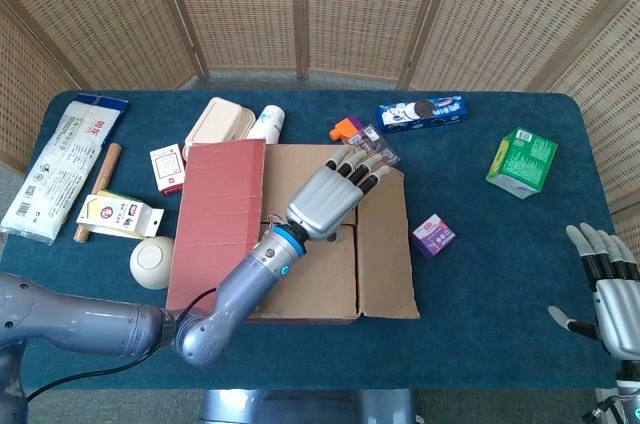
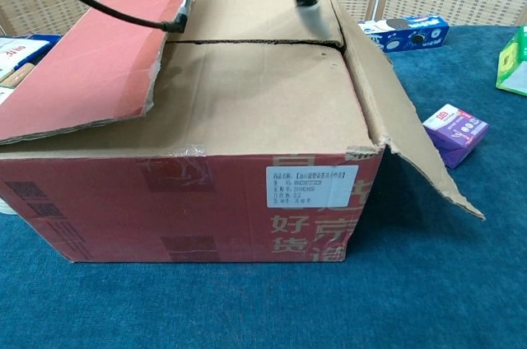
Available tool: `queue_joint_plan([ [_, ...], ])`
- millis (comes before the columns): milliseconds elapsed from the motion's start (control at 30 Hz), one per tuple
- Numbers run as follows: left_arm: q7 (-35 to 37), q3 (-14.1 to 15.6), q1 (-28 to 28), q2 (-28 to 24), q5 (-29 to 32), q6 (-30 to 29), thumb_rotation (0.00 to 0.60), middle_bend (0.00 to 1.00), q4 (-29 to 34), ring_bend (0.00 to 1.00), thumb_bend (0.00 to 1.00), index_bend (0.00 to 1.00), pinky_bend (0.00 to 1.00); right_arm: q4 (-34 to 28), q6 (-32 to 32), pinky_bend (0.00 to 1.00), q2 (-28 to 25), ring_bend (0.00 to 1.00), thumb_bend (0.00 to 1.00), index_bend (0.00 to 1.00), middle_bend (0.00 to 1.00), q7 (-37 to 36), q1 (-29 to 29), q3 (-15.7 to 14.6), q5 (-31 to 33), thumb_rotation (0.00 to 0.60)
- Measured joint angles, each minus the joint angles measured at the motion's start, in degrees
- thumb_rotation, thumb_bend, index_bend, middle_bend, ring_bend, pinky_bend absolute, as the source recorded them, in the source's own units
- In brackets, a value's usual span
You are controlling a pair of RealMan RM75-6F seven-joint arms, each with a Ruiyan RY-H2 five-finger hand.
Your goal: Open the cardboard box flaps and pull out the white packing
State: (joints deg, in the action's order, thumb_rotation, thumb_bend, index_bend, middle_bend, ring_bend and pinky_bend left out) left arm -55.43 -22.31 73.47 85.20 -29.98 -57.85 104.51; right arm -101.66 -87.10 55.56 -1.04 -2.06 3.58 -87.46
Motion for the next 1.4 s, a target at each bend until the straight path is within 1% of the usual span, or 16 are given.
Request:
queue_joint_plan([
  [233,-6.65,4.01,3.59,-5.85,8.41,-2.75,0.6,0.0,5.58,0.0,0.16,0.0,0.01,0.1,0.07,0.0,-0.35,0.0,0.0,0.0,0.0,-1.01,0.01,0.1,0.24,0.6],
  [333,-8.52,5.76,4.66,-8.05,10.82,-4.26,0.6,0.0,7.51,0.0,0.16,0.0,0.0,0.05,0.18,0.0,-0.47,0.0,0.0,0.0,0.0,-1.13,-0.02,0.02,0.14,0.6],
  [567,-10.25,8.08,5.9,-12.24,13.8,-6.23,0.6,0.0,10.8,0.0,0.16,0.0,0.0,0.0,0.31,0.0,-0.53,0.0,0.0,0.0,0.0,-1.35,-0.07,-0.02,0.14,0.6],
  [967,-9.98,11.25,5.39,-19.35,14.01,-8.6,0.6,0.0,16.37,0.0,0.16,0.0,0.0,-0.21,-0.09,0.0,-0.64,0.0,0.0,0.0,0.0,-1.61,0.07,-0.22,-0.48,0.6],
  [1067,-9.03,11.86,4.5,-21.41,12.96,-9.06,0.6,0.0,17.72,0.0,0.16,0.0,0.0,-0.3,-0.11,0.0,-0.65,0.0,0.0,0.0,0.0,-1.63,0.07,-0.29,-0.7,0.6],
  [1400,-4.98,14.79,-0.1,-30.71,8.09,-9.68,0.6,0.0,23.34,0.0,0.16,0.0,0.0,-0.68,-0.64,0.0,-0.88,0.0,0.0,0.0,0.0,-1.89,0.21,-0.66,-1.96,0.6],
])
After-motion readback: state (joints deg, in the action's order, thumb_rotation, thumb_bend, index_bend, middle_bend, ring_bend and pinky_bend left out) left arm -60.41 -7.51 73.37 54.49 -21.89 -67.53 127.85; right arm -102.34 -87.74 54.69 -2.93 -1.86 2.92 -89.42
